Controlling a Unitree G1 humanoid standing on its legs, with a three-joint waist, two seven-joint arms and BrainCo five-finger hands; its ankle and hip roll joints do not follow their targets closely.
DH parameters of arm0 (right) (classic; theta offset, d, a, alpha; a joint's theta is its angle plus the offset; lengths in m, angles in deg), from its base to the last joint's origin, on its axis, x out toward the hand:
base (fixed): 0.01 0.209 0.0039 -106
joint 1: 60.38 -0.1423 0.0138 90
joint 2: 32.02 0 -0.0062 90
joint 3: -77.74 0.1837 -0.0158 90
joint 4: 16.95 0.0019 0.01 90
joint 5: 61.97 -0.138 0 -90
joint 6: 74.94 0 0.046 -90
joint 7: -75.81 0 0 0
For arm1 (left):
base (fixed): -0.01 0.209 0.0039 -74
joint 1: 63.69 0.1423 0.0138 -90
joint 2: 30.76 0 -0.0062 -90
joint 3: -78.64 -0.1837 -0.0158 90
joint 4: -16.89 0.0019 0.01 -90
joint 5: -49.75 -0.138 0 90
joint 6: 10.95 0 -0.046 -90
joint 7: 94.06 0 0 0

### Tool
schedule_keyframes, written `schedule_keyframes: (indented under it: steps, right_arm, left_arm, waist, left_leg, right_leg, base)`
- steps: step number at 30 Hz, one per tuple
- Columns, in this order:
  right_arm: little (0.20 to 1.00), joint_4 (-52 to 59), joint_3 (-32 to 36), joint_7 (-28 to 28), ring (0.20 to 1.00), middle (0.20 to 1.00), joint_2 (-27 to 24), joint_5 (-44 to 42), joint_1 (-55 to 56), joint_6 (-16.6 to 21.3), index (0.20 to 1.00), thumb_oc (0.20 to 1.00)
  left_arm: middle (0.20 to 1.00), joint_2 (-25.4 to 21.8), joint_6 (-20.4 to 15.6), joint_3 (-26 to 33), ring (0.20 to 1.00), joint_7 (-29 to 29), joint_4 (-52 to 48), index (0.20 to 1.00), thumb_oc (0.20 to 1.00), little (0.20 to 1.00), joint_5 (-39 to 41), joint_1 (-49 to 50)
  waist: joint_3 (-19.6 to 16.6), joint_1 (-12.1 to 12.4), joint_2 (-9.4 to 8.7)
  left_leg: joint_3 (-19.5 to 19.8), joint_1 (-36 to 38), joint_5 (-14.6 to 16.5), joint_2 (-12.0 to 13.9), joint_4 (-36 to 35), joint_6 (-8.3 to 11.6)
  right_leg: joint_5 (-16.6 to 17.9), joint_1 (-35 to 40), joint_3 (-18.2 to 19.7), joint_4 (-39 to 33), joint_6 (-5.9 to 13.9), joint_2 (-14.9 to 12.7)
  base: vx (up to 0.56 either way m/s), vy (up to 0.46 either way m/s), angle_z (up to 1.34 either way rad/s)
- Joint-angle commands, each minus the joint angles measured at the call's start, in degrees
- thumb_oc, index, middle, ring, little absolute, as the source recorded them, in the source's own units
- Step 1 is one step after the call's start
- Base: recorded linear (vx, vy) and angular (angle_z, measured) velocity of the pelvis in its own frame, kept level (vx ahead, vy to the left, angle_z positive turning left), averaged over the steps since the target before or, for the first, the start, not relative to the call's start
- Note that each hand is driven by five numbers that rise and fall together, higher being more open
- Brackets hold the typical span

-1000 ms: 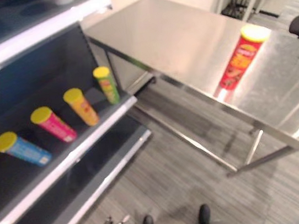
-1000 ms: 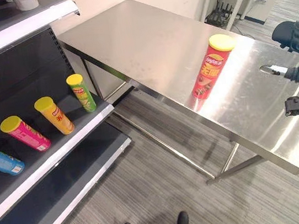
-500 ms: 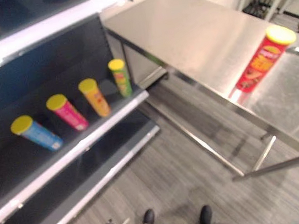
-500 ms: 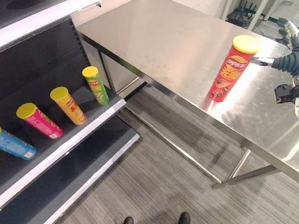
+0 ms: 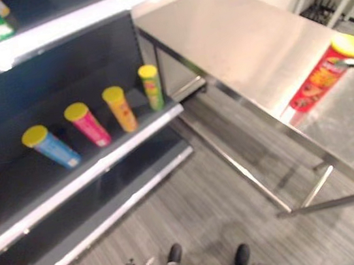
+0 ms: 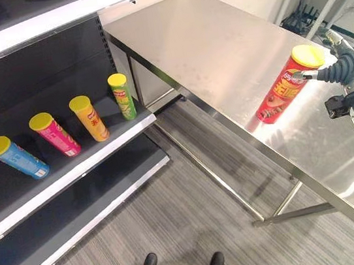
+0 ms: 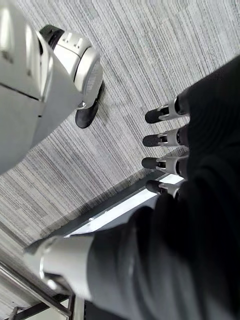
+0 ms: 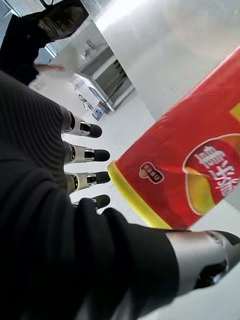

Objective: Put the goods on the table back onto the shelves and tidy them up.

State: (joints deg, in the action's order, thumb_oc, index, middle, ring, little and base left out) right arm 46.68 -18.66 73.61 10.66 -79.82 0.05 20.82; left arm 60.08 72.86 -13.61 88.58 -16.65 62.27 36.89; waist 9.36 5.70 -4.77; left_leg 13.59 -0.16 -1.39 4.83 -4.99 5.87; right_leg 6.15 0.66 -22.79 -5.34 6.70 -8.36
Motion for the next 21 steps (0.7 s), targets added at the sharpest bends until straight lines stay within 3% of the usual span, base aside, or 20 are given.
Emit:
schedule_keyframes:
  steps: [1,20,21]
  right_arm:
    - [1.000,0.8,-3.6,-0.8,1.000,1.000,-3.3,0.1,-6.3,1.3,1.000,1.000]
    - [1.000,-4.6,-12.6,1.0,1.000,1.000,-2.2,0.5,-14.5,-0.5,1.000,1.000]
    - [0.586,-4.9,-13.2,1.2,0.586,0.586,-2.2,0.3,-15.0,-0.6,0.586,0.586]
  left_arm:
    - [1.000,-3.5,-1.2,-2.1,1.000,0.8,1.6,1.000,1.000,1.000,1.6,-3.2]
    - [1.000,-3.9,-1.2,-2.6,1.000,1.0,1.6,1.000,1.000,1.000,2.5,-3.3]
    - [1.000,-4.0,-1.2,-2.6,1.000,1.0,1.5,1.000,1.000,1.000,2.6,-3.3]
  waist:
    - [-0.2,1.7,-2.17]
    - [0.3,2.7,-2.66]
    - [0.4,2.7,-2.70]
  left_leg:
    - [-5.4,0.7,3.1,3.8,0.0,2.82]
    - [-5.1,0.2,2.8,3.8,0.0,2.93]
    - [-5.1,0.3,2.8,3.8,0.0,2.94]
  right_leg:
    - [-6.5,3.5,-0.4,0.3,3.35,-2.4]
    - [-6.5,3.4,-0.9,0.3,3.17,-2.4]
    - [-6.5,3.4,-1.0,0.3,3.16,-2.4]
  base:
    - [0.00,0.000,0.00]
    - [0.00,0.000,0.00]
    - [0.00,0.000,0.00]
